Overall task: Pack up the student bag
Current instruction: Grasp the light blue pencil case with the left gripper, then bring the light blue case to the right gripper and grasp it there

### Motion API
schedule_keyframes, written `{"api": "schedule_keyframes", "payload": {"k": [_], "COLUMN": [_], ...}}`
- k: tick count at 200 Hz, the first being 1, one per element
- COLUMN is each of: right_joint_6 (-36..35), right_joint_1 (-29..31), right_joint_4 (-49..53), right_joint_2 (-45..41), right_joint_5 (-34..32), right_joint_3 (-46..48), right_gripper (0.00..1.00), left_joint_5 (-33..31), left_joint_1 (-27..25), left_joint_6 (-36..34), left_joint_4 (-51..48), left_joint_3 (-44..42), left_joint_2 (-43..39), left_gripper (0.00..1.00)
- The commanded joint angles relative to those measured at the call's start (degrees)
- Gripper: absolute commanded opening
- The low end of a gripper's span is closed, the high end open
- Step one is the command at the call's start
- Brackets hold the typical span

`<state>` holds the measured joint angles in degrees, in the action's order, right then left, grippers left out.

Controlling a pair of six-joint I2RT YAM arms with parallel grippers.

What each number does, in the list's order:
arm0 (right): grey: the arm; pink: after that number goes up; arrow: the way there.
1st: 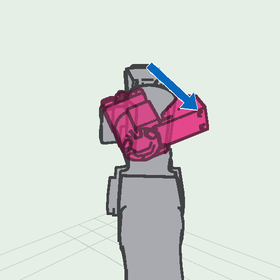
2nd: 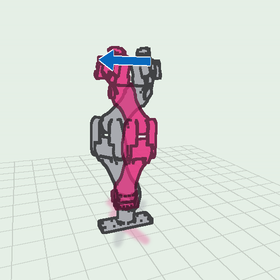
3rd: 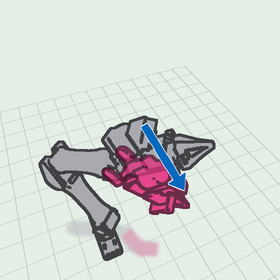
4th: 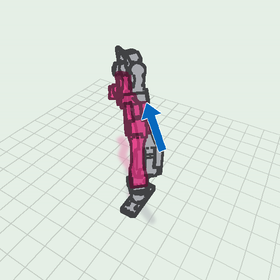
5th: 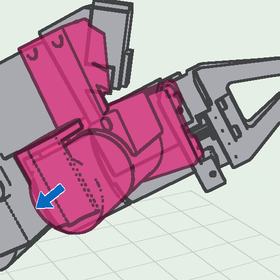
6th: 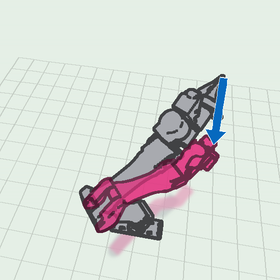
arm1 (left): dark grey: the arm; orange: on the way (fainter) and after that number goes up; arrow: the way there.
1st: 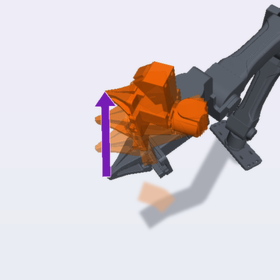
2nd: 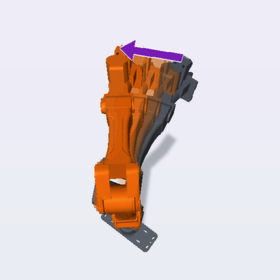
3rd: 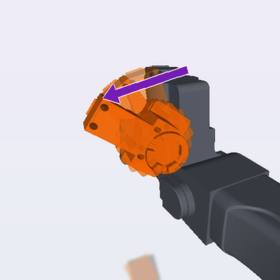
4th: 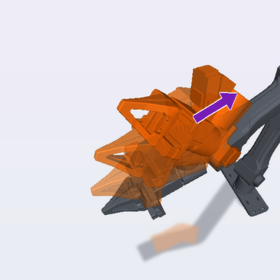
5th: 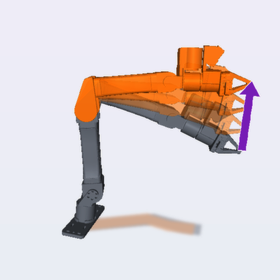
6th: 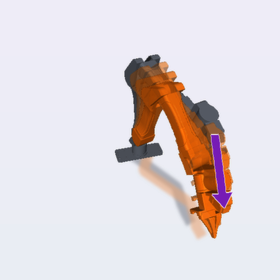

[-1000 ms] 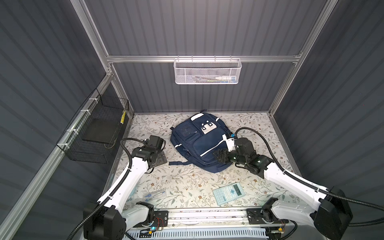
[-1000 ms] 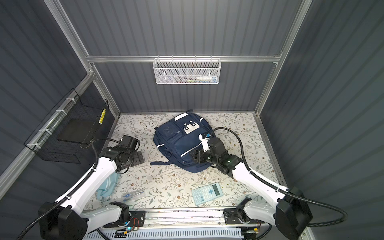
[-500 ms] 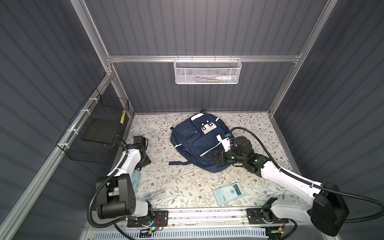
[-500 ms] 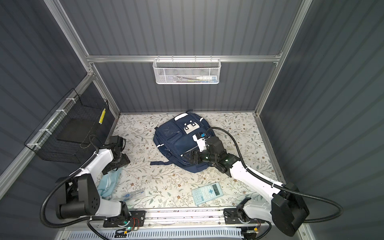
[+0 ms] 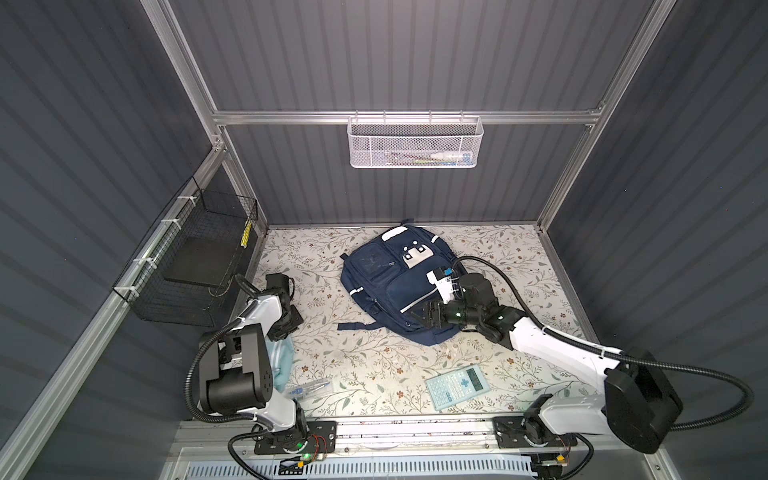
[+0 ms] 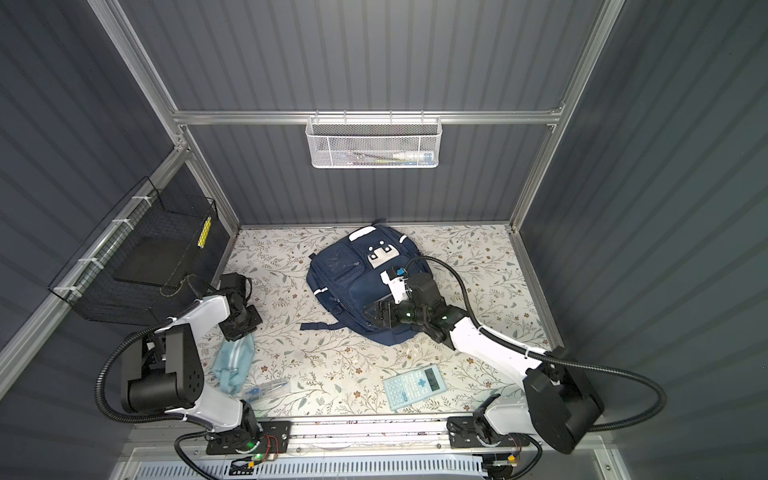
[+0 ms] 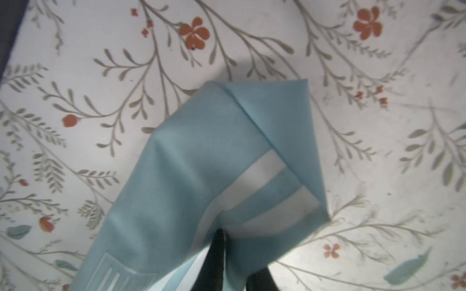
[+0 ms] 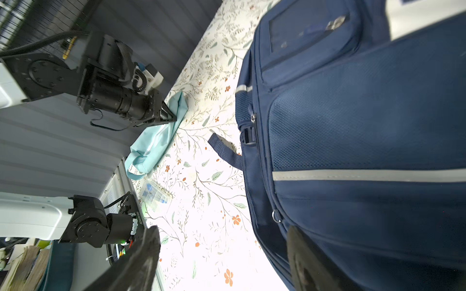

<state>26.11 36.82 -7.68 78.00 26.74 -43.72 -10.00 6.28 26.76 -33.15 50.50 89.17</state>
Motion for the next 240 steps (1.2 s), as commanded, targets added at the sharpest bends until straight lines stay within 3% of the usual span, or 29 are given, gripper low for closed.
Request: {"api": "schedule_keyframes", "payload": {"k": [1,31,47,57,90,107,117,135,147,167,210,240], "right_joint_6": [1.5,3.2,4.3,5.3,13.1,14.5,15.0,17.4,18.8,19.8,20.9,16.7], "right_joint_1": [2.2,6.9,9.2,10.3,12.9,14.5,15.5,16.7,17.1,17.1,17.1,16.6], "right_joint_4": [-3.1,-3.6,-3.3,-3.8,-9.0,-6.6,-4.7,-2.9,-1.7,2.8,9.5,13.7], "right_joint_2": [4.4,13.0,17.8,20.5,30.0,33.6,35.5,39.4,42.0,46.7,55.5,59.0], "right_joint_5": [1.8,1.9,2.6,3.0,3.3,1.1,0.3,-0.6,-1.4,-2.8,-3.5,-4.0], "right_joint_3": [-1.1,-7.6,-12.2,-14.6,-21.3,-25.5,-28.3,-33.1,-36.2,-42.7,-54.6,-61.6], "right_gripper": [0.79,0.80,0.80,0.80,0.79,0.79,0.78,0.78,0.78,0.74,0.69,0.54], "left_joint_5": [9.9,15.0,17.3,18.2,18.2,14.5,13.1,17.8,16.0,10.3,14.5,18.2], "left_joint_1": [-5.6,-15.1,-17.5,-17.9,-17.9,-17.4,-15.6,-10.3,-8.6,-7.9,-6.5,-6.5], "left_joint_6": [6.7,16.4,20.6,22.4,19.2,14.8,12.2,10.7,9.9,8.2,7.2,7.2], "left_joint_4": [4.3,11.9,16.3,20.2,17.5,12.4,9.1,10.2,10.8,10.6,17.1,19.2], "left_joint_3": [-1.5,-1.3,-2.3,-3.6,1.1,4.5,5.7,2.3,-0.2,-2.6,-7.2,-10.5], "left_joint_2": [0.1,-0.4,-0.6,-1.4,-2.4,-5.0,-6.2,-9.7,-12.1,-12.2,-6.5,-7.4], "left_gripper": [0.20,0.23,0.29,0.38,0.56,0.65,0.74,0.88,0.92,0.92,0.89,0.85]}}
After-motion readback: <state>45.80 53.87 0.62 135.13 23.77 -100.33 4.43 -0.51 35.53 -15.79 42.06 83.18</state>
